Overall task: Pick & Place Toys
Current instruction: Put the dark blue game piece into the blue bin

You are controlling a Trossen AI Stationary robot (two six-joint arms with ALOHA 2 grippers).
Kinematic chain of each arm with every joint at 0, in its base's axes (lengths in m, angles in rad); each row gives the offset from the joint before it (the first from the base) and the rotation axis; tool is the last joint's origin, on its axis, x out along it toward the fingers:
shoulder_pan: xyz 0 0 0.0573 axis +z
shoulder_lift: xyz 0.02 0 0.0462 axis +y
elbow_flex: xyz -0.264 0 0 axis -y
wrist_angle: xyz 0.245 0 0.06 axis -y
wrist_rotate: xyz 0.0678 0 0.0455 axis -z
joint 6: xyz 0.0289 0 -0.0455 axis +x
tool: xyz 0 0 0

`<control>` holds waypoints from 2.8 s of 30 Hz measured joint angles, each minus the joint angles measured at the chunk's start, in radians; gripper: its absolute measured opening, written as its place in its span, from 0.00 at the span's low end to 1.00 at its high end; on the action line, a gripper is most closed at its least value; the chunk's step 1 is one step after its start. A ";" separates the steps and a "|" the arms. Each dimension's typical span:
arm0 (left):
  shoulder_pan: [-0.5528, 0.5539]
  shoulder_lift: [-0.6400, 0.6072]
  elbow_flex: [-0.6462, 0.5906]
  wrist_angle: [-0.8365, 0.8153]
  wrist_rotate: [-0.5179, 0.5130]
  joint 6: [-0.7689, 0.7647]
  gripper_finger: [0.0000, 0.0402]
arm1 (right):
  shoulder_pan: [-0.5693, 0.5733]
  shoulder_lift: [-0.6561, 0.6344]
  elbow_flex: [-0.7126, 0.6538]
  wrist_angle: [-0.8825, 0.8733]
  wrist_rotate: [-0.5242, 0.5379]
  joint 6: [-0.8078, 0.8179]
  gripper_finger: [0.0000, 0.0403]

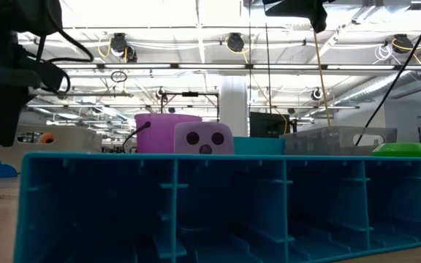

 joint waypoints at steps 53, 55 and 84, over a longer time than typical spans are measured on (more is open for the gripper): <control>-0.001 -0.003 -0.168 0.336 0.131 -0.134 0.38 | 0.000 0.000 0.000 0.001 -0.001 0.060 0.29; -0.002 -0.005 -0.145 0.384 0.132 -0.113 0.38 | 0.000 0.000 0.000 0.002 0.000 0.060 0.29; 0.006 0.098 0.356 1.045 -0.163 0.490 0.38 | -0.007 0.117 -0.001 0.548 -0.325 0.133 0.43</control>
